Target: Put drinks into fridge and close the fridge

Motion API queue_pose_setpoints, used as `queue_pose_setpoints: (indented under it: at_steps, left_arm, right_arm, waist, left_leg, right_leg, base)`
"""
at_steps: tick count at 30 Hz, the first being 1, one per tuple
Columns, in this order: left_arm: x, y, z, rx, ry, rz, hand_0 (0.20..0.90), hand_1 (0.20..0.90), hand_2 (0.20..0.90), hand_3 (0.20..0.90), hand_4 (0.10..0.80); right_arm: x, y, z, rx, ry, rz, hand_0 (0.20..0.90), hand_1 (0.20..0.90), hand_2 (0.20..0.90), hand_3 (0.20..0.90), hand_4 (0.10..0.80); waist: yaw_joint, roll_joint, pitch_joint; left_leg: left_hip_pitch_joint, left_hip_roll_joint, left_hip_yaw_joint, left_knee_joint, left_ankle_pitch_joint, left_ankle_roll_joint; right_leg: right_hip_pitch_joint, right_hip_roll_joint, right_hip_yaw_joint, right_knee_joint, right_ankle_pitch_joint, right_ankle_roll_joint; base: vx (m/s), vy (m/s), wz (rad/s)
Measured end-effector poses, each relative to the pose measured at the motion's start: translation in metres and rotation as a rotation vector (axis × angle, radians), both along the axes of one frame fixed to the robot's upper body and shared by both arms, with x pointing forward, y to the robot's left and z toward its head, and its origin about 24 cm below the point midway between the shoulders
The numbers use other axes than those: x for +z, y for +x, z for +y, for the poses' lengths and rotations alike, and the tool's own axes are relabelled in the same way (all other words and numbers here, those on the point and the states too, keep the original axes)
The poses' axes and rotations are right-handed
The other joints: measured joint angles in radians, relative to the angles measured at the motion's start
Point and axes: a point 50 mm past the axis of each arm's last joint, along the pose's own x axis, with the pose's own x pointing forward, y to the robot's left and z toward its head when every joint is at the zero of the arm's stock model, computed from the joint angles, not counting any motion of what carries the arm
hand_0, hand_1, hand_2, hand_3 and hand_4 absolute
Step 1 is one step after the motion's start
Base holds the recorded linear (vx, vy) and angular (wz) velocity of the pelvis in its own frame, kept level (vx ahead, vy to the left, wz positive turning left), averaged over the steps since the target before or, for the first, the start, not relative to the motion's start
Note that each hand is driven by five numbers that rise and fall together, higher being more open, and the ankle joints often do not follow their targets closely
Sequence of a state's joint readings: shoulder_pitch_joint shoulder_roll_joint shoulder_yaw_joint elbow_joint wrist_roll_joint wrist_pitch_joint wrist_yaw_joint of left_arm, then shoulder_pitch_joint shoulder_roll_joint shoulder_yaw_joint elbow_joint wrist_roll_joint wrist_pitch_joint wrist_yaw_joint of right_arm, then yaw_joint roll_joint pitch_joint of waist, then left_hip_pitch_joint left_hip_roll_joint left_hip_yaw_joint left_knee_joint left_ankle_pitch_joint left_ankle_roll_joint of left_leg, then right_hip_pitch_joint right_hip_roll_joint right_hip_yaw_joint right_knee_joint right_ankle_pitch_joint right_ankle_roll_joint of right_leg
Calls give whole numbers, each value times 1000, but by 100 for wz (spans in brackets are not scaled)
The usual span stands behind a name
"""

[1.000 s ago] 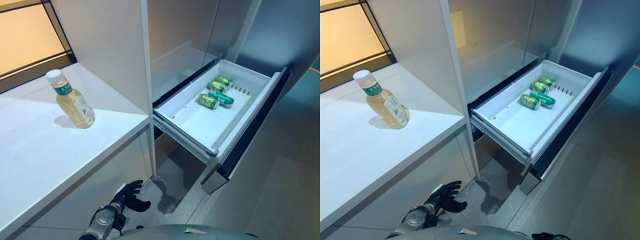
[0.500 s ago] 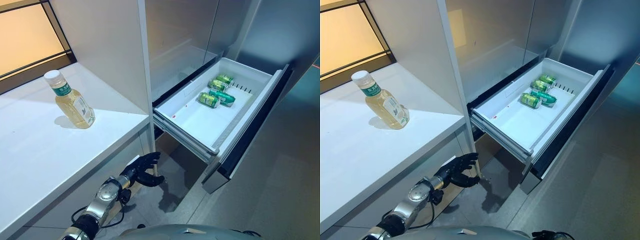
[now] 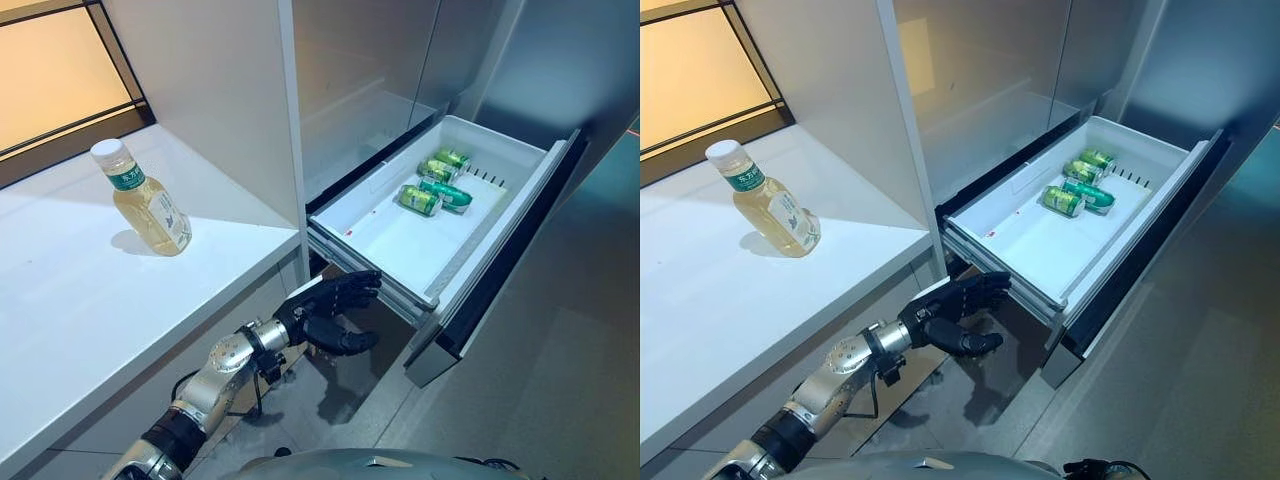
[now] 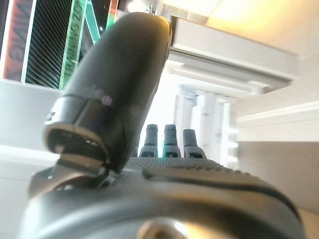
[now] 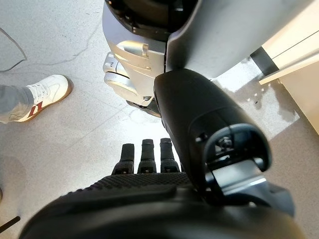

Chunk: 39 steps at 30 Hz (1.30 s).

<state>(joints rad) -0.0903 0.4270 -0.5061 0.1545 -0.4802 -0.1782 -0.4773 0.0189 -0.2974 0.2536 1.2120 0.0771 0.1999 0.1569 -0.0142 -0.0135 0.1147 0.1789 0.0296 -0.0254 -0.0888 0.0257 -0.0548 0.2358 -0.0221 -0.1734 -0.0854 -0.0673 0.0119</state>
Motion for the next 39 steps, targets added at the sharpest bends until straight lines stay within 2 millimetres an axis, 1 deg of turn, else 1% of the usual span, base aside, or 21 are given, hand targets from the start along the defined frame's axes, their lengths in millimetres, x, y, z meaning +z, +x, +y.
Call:
queue_pose_setpoints:
  at_steps: [5, 6, 7, 9, 10, 11, 14, 16, 18, 22, 25, 28, 30, 35, 36, 39]
  left_arm:
    - [39, 7, -4, 59, -79, -154, 900, 900, 900, 900, 800]
    - [44, 9, -3, 74, -92, -180, 900, 900, 900, 900, 800]
    - [52, 10, 0, 104, -114, -221, 900, 900, 900, 900, 800]
    - [68, 15, 16, 145, -147, -286, 900, 900, 900, 900, 800]
    - [75, 17, 26, 156, -162, -307, 900, 900, 900, 900, 800]
    - [85, 17, 39, 165, -178, -340, 900, 900, 900, 900, 800]
    - [112, 16, 61, 208, -253, -430, 900, 900, 900, 900, 800]
    - [132, 11, 69, 204, -304, -505, 900, 900, 900, 900, 800]
    - [144, 7, 72, 187, -341, -547, 900, 900, 900, 900, 800]
    - [159, 1, 76, 141, -352, -609, 900, 900, 900, 900, 800]
    - [165, -3, 74, 110, -361, -637, 900, 900, 900, 900, 800]
    - [172, -5, 79, 133, -386, -667, 900, 900, 900, 900, 800]
    - [175, -4, 83, 180, -399, -682, 900, 900, 900, 900, 800]
    - [184, -2, 101, 394, -437, -716, 900, 900, 900, 900, 800]
    - [187, -3, 105, 457, -432, -741, 900, 900, 900, 900, 800]
    - [192, -5, 114, 570, -424, -795, 900, 900, 900, 900, 800]
  right_arm:
    - [-1, -4, 0, 3, -1, -13, 900, 900, 900, 900, 800]
    - [-1, -7, 0, 0, -2, -9, 900, 900, 900, 900, 800]
    - [-1, -6, 0, 2, -5, -18, 900, 900, 900, 900, 800]
    - [-1, -5, 1, 4, -10, -35, 900, 900, 900, 900, 800]
    - [-1, -10, 0, -2, -12, -32, 900, 900, 900, 900, 800]
    - [0, -10, -1, -3, -14, -35, 900, 900, 900, 900, 800]
    - [-1, -17, -3, -16, -32, -26, 900, 900, 900, 900, 800]
    - [-1, -21, -4, -24, -33, -19, 900, 900, 900, 900, 800]
    - [-2, -23, -3, -29, -33, -19, 900, 900, 900, 900, 800]
    - [-2, -25, -3, -39, -29, -20, 900, 900, 900, 900, 800]
    - [-2, -27, -3, -54, -25, -28, 900, 900, 900, 900, 800]
    - [-2, -26, -3, -66, -24, -34, 900, 900, 900, 900, 800]
    - [-2, -26, -3, -65, -24, -35, 900, 900, 900, 900, 800]
    - [-2, -26, -2, -65, -21, -34, 900, 900, 900, 900, 800]
    - [-3, -27, -2, -65, -20, -30, 900, 900, 900, 900, 800]
    - [-3, -27, -1, -66, -19, -27, 900, 900, 900, 900, 800]
  waist:
    - [12, 0, 0]
    - [15, 2, -1]
    - [15, 2, 0]
    - [15, 3, 1]
    - [21, 6, 4]
    - [27, 10, 7]
    - [58, 21, 18]
    - [81, 19, 20]
    - [103, 17, 21]
    - [112, 14, 19]
    - [112, 14, 19]
    - [104, 14, 19]
    - [102, 14, 18]
    - [101, 10, 13]
    - [101, 8, 6]
    - [102, 3, -11]
  left_leg:
    - [-3, -1, -7, 0, 0, 0]
    - [-11, -1, -9, 0, 1, 0]
    - [-14, -1, -13, -1, 2, -1]
    - [-17, -3, -29, 0, 5, -2]
    - [-19, -4, -35, -1, 7, -3]
    - [-21, -3, -36, 0, 7, -3]
    - [-29, -4, -53, 0, 13, -1]
    - [-33, -12, -63, 0, 17, 0]
    - [-33, -14, -65, 0, 20, 2]
    - [-34, -16, -74, 0, 24, 1]
    - [-36, -15, -76, 0, 26, -1]
    - [-40, -14, -76, 0, 26, -1]
    - [-40, -15, -76, 0, 26, -1]
    - [-41, -15, -77, 0, 26, -1]
    - [-42, -15, -78, 0, 26, -1]
    - [-43, -15, -79, 0, 26, -1]
  right_leg:
    - [-1, 1, -2, -1, 0, 0]
    - [-2, 2, -4, -1, 0, 0]
    - [-5, 1, -8, -2, 0, 0]
    - [-2, 1, -25, -5, 0, 0]
    - [0, 1, -31, -5, 0, 0]
    - [-2, 2, -31, -5, 0, 0]
    - [-2, -1, -49, -5, 0, 0]
    - [-1, -3, -60, -5, 0, 0]
    - [0, -4, -61, -5, -1, 1]
    - [1, -3, -65, -5, -1, 1]
    - [0, -2, -67, -5, 0, 0]
    - [-3, -2, -68, -5, 0, 0]
    - [-3, -2, -68, -5, 0, 0]
    - [-3, -1, -68, -5, 0, 0]
    - [-3, -1, -69, -5, 0, 0]
    - [-4, 0, -70, -5, 0, 0]
  base:
    - [-54, -17, 1]
    - [-84, -11, 7]
    - [-44, 16, 12]
    - [-49, 28, 19]
    - [-47, 17, 14]
    - [-23, 0, 10]
    - [-8, -11, 18]
    - [11, -22, 20]
    - [14, -20, 7]
    - [6, -11, 4]
    - [2, -3, 1]
    - [0, 0, 0]
    - [0, 0, 0]
    - [29, -6, 1]
    - [0, 0, 0]
    - [11, -3, 1]
